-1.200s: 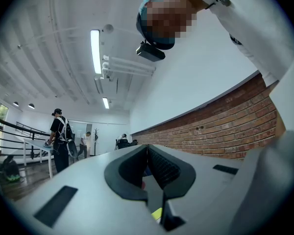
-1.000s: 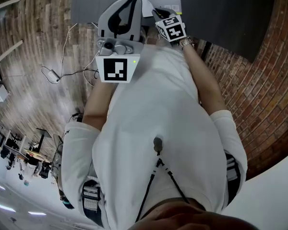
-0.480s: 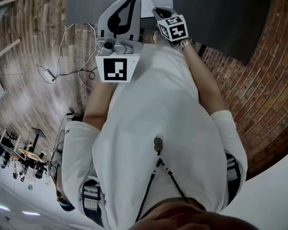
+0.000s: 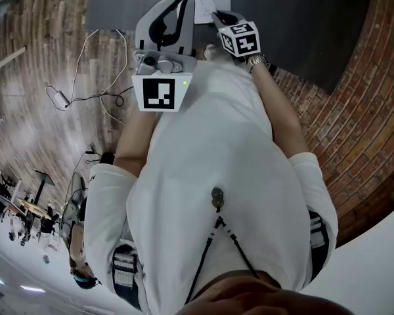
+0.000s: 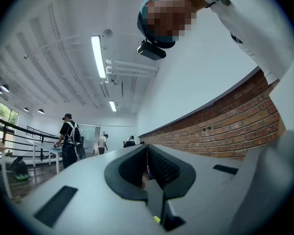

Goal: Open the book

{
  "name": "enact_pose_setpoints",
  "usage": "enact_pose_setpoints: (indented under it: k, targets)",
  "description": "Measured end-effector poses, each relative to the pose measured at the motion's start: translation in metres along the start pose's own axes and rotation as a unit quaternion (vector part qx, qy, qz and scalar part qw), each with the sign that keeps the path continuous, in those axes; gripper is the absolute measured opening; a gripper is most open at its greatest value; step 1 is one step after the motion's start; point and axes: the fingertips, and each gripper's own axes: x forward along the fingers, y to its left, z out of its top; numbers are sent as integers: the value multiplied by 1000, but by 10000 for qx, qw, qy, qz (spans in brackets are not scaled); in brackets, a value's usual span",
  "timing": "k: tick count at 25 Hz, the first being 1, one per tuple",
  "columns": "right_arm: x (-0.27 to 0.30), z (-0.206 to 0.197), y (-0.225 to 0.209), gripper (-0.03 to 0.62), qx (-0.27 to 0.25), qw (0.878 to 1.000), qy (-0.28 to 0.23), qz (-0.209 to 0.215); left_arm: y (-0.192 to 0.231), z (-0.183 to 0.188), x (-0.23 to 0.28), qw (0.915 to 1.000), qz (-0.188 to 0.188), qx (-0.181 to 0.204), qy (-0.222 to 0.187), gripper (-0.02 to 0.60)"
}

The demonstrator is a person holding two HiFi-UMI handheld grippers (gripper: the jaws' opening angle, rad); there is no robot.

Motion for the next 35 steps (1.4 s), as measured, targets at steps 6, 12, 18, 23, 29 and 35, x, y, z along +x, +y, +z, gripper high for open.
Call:
enact_pose_setpoints:
  k: [6,12,18,23,29,35]
  targets:
    - [-13,-3,-18,51,176,9998,-52,-34,-17,-5,5,10000,16,3,93,23]
    - [-23,-5,-38,51,471,9987,-134,-112,-27,-6,13,10000,13,-8,93,23]
    - [-34,-13,-60,51,630,9977,-183,-165,-46,-10,22,10000,-20,-3,97,23]
    - [-41,-16,-80,51,797,9963,-188,-248,-54,-13,32,9999,-41,1,98,23]
    - [-49,-25,-104,51,970,9945,-219,-334,-67,-18,44,9999,-40,9,119,23]
    - [-59,-31,-122,51,1129,9925,-235,-418,-80,-18,52,9999,-51,40,103,23]
